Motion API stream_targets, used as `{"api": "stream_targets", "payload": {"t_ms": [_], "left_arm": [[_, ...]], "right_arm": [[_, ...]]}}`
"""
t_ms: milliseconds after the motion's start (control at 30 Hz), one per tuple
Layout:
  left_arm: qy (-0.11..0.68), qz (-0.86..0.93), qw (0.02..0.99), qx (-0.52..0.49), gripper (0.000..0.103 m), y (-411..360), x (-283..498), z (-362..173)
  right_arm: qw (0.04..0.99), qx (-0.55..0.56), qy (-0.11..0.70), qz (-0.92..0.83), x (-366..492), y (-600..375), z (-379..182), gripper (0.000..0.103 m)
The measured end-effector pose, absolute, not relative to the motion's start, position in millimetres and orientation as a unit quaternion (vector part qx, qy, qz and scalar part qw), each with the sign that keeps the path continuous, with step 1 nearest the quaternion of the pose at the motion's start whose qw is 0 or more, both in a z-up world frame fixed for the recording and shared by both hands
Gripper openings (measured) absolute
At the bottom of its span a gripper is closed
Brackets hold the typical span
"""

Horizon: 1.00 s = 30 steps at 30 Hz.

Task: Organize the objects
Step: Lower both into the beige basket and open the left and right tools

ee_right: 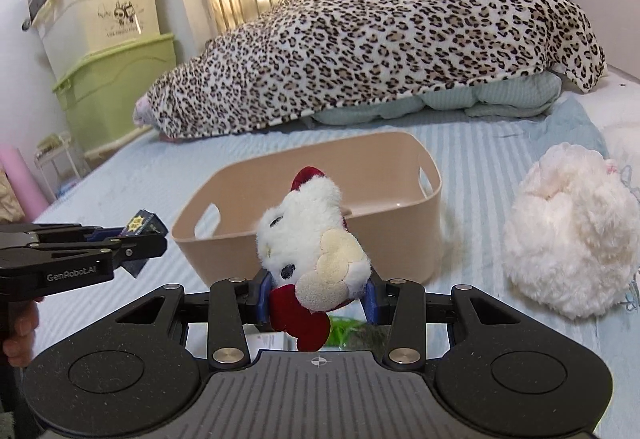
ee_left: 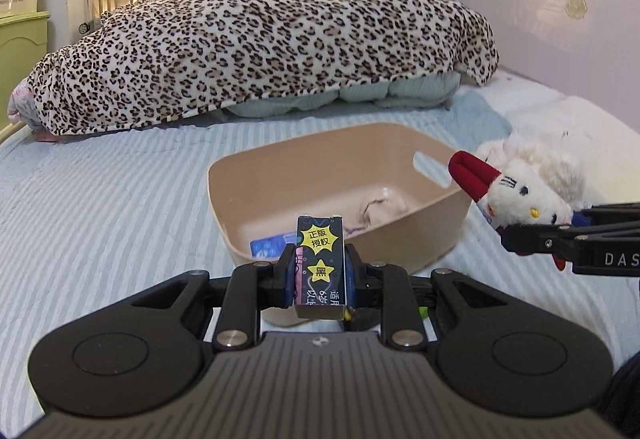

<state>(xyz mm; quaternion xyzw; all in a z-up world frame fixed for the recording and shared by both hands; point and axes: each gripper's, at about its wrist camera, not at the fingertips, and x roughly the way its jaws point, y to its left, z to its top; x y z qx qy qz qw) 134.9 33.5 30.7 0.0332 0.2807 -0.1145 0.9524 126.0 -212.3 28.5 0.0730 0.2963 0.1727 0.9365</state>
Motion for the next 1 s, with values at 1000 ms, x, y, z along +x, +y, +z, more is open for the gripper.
{"api": "stream_targets", "payload": {"t_ms": [1000], "left_arm": [[0.313, -0.058, 0.948, 0.018, 0.025, 2, 237, 22]], "right_arm": [[0.947, 0.043, 0.286, 0.139, 229, -187, 23, 0.039]]}}
